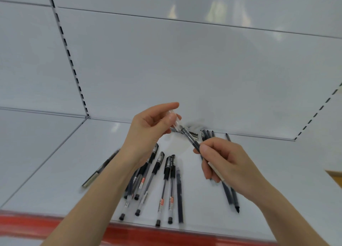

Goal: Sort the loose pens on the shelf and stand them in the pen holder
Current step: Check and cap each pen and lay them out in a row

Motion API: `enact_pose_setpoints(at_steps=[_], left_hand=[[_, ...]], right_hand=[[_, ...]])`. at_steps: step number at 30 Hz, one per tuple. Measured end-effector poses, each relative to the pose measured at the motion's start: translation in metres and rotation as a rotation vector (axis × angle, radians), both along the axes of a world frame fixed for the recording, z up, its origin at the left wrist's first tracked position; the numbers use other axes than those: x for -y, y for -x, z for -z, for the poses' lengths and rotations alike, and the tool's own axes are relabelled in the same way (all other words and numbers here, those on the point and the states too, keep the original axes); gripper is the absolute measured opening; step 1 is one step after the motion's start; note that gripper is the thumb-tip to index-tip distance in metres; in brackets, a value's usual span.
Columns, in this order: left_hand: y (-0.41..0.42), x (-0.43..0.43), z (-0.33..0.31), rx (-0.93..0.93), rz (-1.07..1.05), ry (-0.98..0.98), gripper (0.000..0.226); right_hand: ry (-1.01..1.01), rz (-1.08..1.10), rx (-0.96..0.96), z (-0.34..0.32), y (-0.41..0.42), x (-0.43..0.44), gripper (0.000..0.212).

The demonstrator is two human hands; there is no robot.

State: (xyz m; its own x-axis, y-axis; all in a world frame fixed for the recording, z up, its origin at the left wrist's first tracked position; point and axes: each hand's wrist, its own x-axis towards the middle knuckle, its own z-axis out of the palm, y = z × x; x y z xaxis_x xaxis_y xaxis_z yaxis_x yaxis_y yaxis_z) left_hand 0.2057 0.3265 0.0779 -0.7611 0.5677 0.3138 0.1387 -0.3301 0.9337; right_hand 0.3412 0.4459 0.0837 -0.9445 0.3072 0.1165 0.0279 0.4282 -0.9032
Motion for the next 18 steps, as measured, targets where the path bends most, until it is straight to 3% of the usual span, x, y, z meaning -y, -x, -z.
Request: enact_pose_setpoints(at_steps=[11,15,18], left_hand=[[-0.019,-0.014,0.008,0.134,-0.020,-0.071,0.014],[-0.016,-0.016,0.012,0.208,-0.063,-0.059,0.012],[-0.007,-0.012,0.017,0.190,-0.119,0.027,0.012]], right_hand=[[0.016,0.079,-0.103,0.013,0.000,0.009,0.019],[0.006,0.029,0.007,0.008,0.006,-0.005,0.021],[-0.110,0.150,0.052,0.014,0.011,-0.025,0.022]])
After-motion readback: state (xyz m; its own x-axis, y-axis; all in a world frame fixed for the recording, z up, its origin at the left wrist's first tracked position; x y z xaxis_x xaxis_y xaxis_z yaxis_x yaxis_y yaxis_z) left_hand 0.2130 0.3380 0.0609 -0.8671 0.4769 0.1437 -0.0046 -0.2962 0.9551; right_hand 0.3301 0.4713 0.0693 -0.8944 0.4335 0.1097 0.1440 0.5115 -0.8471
